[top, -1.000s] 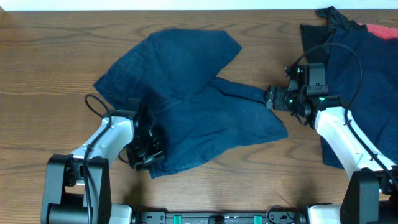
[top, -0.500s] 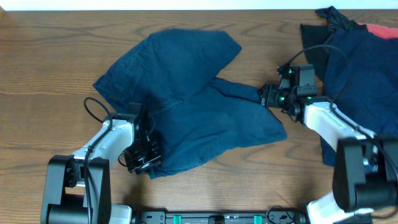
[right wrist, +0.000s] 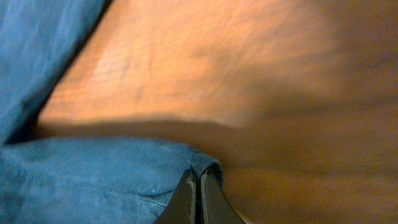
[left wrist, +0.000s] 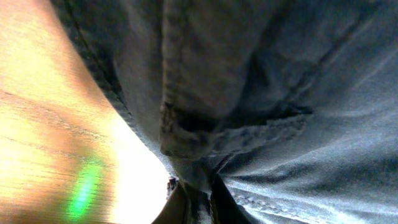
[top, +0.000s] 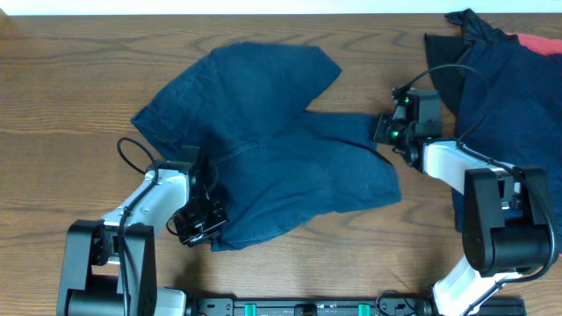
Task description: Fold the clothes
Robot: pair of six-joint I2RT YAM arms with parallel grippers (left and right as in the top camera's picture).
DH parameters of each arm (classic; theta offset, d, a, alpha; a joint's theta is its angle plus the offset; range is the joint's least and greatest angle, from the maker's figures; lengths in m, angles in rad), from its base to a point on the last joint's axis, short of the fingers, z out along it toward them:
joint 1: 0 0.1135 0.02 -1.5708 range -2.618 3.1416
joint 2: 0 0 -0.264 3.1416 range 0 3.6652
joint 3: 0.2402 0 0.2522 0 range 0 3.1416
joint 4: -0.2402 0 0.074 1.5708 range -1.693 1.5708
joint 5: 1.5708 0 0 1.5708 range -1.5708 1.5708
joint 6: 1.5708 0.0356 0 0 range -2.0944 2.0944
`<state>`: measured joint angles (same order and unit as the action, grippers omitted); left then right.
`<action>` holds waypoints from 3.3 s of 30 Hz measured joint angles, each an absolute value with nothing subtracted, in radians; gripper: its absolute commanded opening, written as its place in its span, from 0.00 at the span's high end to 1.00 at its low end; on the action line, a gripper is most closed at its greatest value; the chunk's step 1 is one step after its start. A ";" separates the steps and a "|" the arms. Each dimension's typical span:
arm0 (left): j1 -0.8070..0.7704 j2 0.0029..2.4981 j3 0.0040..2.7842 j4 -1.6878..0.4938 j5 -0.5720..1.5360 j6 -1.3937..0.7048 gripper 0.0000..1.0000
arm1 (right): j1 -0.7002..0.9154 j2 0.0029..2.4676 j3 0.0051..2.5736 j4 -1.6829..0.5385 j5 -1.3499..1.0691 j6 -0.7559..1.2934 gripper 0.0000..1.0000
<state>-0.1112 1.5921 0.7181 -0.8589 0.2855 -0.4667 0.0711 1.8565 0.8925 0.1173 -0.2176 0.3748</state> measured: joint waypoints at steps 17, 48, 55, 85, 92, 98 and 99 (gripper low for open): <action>-0.056 1.579 0.765 -0.752 0.226 -0.405 0.35 | -0.147 1.824 1.101 -0.268 -0.239 0.344 0.51; -0.043 1.395 0.673 -0.837 0.271 -1.080 0.42 | -0.147 1.366 1.110 -0.894 -0.235 0.113 0.35; -0.043 1.395 0.615 -0.706 0.274 -1.106 0.48 | -0.147 1.366 1.110 -1.050 -0.233 0.211 0.32; -0.044 1.395 0.614 -0.706 0.254 -1.035 0.90 | -0.014 1.368 0.583 -0.845 -0.421 0.846 0.18; -0.044 1.395 0.614 -0.709 0.254 -1.016 0.90 | 0.005 1.367 0.523 -0.709 -0.452 0.971 0.53; -0.044 1.395 0.614 -0.714 0.254 -1.004 0.90 | 0.006 1.366 0.521 -0.641 -0.410 1.030 0.61; -0.044 1.395 0.614 -0.714 0.254 -0.996 0.90 | 0.006 1.365 0.521 -0.636 -0.404 1.035 0.59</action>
